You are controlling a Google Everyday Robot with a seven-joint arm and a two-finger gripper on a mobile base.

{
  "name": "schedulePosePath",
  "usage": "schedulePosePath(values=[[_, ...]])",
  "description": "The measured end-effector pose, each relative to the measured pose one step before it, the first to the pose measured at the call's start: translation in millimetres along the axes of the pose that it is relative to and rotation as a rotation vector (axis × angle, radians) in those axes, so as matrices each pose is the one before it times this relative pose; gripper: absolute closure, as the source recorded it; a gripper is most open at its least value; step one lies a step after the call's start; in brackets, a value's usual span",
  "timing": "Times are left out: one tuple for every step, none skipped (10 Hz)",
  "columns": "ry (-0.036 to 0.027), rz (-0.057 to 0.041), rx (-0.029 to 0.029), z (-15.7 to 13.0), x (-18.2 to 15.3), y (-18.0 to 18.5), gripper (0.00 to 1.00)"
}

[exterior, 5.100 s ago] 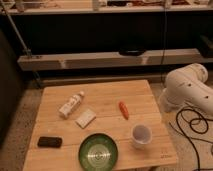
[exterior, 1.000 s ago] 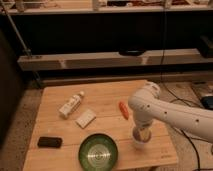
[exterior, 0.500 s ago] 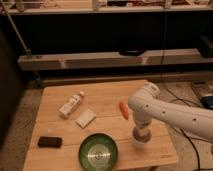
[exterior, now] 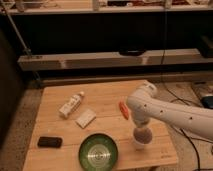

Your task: Pick up the ceramic cup

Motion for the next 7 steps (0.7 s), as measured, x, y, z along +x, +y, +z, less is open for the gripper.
schedulePosePath(values=[[0.00271, -0.01619, 0.00416, -7.02, -2.45, -2.37, 0.86], [-0.00208, -0.03351, 0.00134, -17.52, -8.85, -4.55, 0.97], [0.00423, -0.02029, 0.00808, -13.94, -3.55, -4.70, 1.00], [-0.00446, -0.00831, 0.00179, -10.03, -0.03, -0.14, 1.00], [0.00307, -0.02146, 0.00729, -7.04, -1.51, -3.09, 1.00], [-0.00054, -0.01981, 0.00396, -2.86, -5.90, -3.20, 1.00], [-0.00016, -0.02659, 0.00979, -4.40, -10.54, -4.25, 1.00]])
